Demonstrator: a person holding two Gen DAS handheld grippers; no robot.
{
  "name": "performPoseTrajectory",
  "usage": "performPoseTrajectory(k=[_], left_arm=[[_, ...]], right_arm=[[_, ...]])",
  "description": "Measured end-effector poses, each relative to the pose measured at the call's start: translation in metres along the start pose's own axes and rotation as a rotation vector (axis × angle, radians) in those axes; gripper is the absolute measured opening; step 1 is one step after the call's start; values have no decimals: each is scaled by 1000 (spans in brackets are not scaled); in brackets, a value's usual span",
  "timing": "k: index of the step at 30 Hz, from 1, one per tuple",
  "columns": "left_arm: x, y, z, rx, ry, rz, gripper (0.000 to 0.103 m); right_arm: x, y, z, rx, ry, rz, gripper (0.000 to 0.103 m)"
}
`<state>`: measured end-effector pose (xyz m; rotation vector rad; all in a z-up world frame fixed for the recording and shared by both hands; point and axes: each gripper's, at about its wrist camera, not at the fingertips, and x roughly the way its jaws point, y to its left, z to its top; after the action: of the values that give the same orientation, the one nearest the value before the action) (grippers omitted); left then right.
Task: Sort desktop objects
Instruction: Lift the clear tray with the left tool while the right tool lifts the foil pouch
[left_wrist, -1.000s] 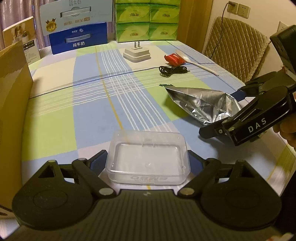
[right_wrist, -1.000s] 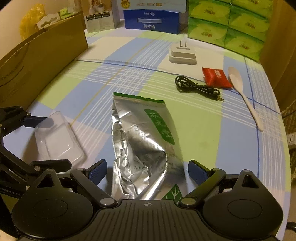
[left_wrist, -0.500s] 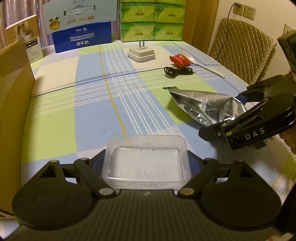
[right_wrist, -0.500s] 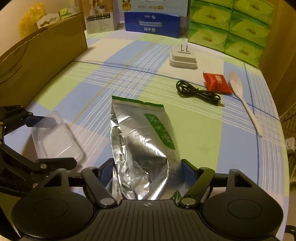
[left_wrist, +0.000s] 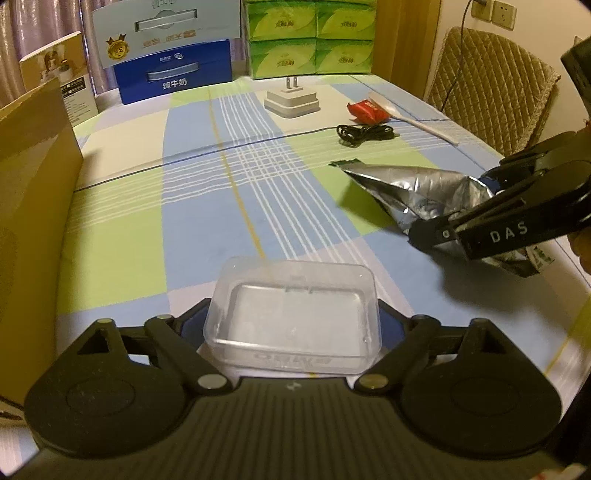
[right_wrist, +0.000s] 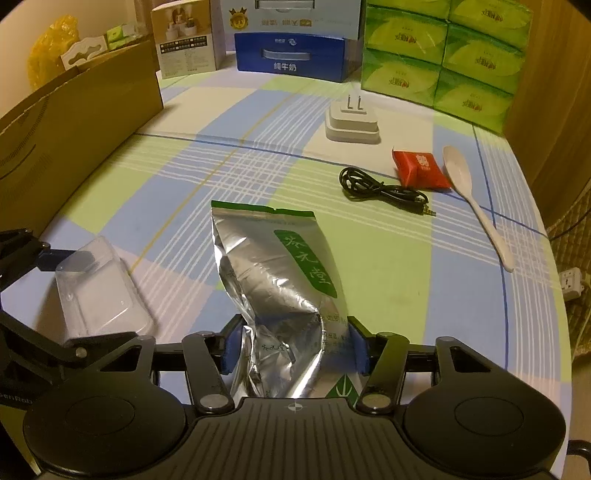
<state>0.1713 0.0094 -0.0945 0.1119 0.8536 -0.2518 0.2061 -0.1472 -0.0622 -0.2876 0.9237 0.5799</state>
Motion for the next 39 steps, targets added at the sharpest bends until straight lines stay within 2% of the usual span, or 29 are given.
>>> performPoseTrajectory(k=[9, 16, 19, 20, 22, 23, 29, 39], left_arm=[[0, 2, 0, -13, -3, -4, 85], [0, 0, 0, 8, -5, 1, 84], [0, 0, 1, 5, -8, -2, 84], [-1, 0, 1, 6, -11, -2, 84], [-2, 0, 2, 5, -19, -6, 84], [-3, 1, 3, 2, -23, -6, 84], [-7, 5, 7, -15, -48, -6, 84], [-34, 3, 28, 8, -115, -10, 84]], right_arm=[[0, 5, 1, -18, -3, 6, 53], [5, 9, 1, -65, 4, -15, 64], [5, 10, 0, -72, 4, -22, 64], [6, 9, 1, -64, 7, -18, 64], [4, 9, 1, -51, 3, -23, 54], [2, 9, 1, -47, -4, -21, 53], [-9, 5, 3, 14, -65, -23, 49], [-43, 3, -4, 248, -171, 25, 49]])
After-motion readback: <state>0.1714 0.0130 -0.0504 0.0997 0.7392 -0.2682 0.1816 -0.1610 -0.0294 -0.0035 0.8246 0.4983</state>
